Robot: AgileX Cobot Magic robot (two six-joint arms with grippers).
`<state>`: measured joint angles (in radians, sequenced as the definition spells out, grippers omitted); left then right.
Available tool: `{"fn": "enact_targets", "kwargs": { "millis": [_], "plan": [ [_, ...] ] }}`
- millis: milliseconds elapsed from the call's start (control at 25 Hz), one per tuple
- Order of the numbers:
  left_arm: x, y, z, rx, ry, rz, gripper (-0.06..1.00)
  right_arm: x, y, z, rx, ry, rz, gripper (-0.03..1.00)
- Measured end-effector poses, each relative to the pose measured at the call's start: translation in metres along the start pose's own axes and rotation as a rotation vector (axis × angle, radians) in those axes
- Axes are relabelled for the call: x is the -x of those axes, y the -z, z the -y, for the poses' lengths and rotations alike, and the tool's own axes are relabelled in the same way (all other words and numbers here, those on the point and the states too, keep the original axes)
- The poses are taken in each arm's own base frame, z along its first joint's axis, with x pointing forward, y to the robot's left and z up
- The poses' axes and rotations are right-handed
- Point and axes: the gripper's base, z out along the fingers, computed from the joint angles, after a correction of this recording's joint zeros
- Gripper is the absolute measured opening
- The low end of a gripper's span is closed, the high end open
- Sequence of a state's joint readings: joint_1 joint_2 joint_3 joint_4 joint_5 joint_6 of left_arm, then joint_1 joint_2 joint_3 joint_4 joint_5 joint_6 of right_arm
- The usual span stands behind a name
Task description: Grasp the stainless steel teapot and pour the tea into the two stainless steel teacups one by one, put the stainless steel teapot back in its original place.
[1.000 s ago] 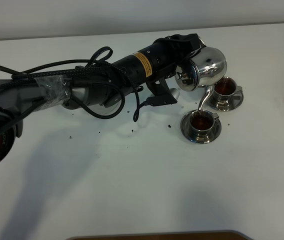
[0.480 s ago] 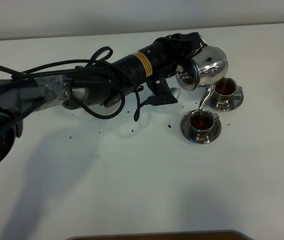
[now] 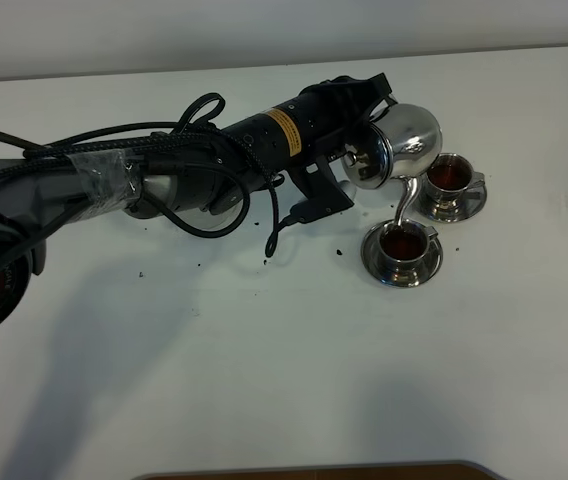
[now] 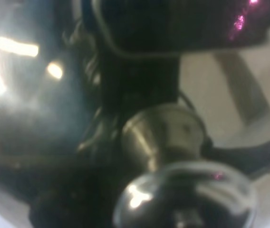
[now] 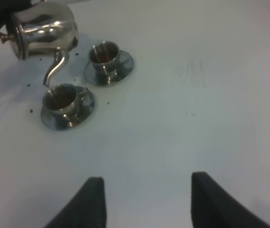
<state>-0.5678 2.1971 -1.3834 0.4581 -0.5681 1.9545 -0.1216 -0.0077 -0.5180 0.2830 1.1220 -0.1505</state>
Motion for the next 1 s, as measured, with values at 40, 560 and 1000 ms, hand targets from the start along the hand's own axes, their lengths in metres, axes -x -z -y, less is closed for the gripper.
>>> {"fn": "enact_targets", "kwargs": {
  "millis": [40,560,1000],
  "plan": [
    [0.0,0.0,0.001,-0.008,0.018,-0.002,0.24,0.0,0.0,0.0,0.0,0.0,0.0,0.42],
    [-0.007,0.003,0.003,-0.073,0.526,-0.056,0.24,0.0,0.0,0.0,0.0,0.0,0.0,0.42],
    [-0.027,0.034,-0.011,-0.33,0.898,-0.091,0.24,0.0,0.0,0.0,0.0,0.0,0.0,0.42]
  ]
}}
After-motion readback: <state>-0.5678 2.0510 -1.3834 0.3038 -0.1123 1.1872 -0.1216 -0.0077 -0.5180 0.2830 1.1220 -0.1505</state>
